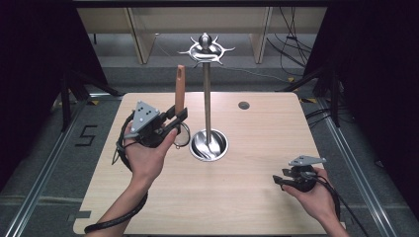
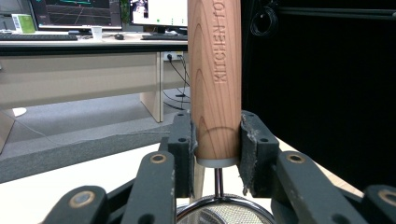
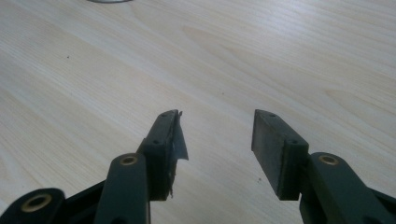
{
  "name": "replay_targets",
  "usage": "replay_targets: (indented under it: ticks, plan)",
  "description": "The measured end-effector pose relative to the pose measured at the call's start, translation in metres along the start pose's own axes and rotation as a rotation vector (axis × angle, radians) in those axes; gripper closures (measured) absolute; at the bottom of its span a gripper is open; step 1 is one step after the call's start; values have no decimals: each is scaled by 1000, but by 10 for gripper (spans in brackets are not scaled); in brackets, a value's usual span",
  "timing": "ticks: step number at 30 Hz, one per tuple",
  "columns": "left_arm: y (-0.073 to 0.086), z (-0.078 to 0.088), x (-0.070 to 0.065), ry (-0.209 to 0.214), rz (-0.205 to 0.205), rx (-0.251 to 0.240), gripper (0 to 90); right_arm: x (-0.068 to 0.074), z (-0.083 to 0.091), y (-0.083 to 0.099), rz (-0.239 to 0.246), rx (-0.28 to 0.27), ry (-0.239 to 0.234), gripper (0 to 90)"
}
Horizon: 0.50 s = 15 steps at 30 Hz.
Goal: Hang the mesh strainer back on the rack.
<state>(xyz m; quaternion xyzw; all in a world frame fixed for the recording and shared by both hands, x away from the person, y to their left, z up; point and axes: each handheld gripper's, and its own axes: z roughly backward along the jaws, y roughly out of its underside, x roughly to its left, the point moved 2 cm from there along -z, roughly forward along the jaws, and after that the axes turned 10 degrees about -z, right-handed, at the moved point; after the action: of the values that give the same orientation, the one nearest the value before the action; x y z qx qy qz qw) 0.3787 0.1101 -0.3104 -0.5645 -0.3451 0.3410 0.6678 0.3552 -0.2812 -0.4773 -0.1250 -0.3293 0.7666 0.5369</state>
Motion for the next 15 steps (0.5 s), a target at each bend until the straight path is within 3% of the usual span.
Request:
replay_targets:
  ticks: [7,9,15]
  plan:
    - [-2,1,0,-4,2,-11,684,-1,0,0,-2,-5,-1,522]
    - [-3,1,0,-5,1,-14,684,3,1,0,-48,18,-1,522]
    - [-5,1,-1,-6,-8,-21,684,2,1,0,-27,16,-5,522]
